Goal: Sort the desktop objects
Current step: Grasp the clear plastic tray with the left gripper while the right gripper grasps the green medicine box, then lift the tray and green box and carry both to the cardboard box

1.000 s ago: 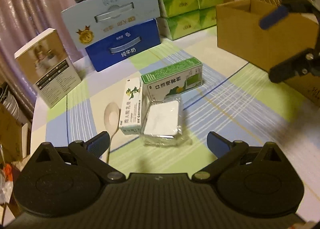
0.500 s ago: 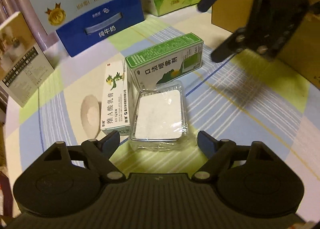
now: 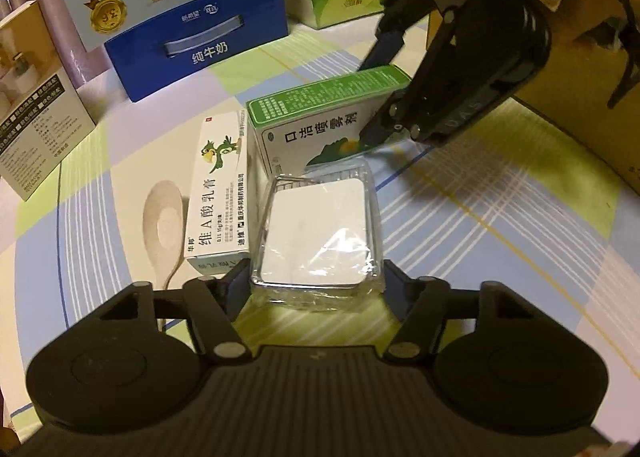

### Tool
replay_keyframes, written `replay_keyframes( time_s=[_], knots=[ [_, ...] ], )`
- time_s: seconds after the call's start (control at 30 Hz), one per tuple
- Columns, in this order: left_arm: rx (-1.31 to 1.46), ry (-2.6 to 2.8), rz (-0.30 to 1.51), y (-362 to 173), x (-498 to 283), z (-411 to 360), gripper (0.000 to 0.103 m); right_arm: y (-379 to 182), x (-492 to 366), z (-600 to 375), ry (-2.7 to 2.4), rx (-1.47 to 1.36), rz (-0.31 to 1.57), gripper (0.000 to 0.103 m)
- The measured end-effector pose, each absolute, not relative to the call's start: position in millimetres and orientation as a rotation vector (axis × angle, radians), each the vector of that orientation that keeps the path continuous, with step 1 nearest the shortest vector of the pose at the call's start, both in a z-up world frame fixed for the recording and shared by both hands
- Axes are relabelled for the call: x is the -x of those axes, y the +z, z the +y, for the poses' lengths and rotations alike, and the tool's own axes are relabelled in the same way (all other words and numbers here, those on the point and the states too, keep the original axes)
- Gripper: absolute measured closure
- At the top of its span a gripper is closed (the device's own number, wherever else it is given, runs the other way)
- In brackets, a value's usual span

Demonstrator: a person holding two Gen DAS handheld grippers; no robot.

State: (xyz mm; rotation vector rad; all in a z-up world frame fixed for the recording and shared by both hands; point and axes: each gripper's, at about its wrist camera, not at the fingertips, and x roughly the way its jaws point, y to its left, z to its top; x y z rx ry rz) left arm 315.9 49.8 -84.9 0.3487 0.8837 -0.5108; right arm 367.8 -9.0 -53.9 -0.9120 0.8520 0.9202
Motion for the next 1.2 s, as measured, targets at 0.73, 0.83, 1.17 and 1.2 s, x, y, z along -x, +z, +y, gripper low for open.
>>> replay_keyframes(
  time_s=[0.73,0.83,1.17,1.2],
  knots=[
    [-0.180,-0.384,0.927,-52.6,-156.6,14.5,0.051,-30.0,-227.9,-158.5,0.797,0.046,1.262,0.076],
    [-0.162,-0.351,0.911,-52.1,-136.3,12.4,0.051,-37.8,-206.3,-178.0,0.744,-0.028,1.263,0.076],
    [-0.142,-0.307,0.851,-64.1,-107.6,3.3,0.051,-37.0,-159.7,-174.9,0.704,0.063,1.111,0.076],
    [-0.139,-0.305,0.852,-66.5,-107.9,3.7,0.051,-36.1,-156.8,-169.9,0.703,0.091,1.093,0.075]
  ],
)
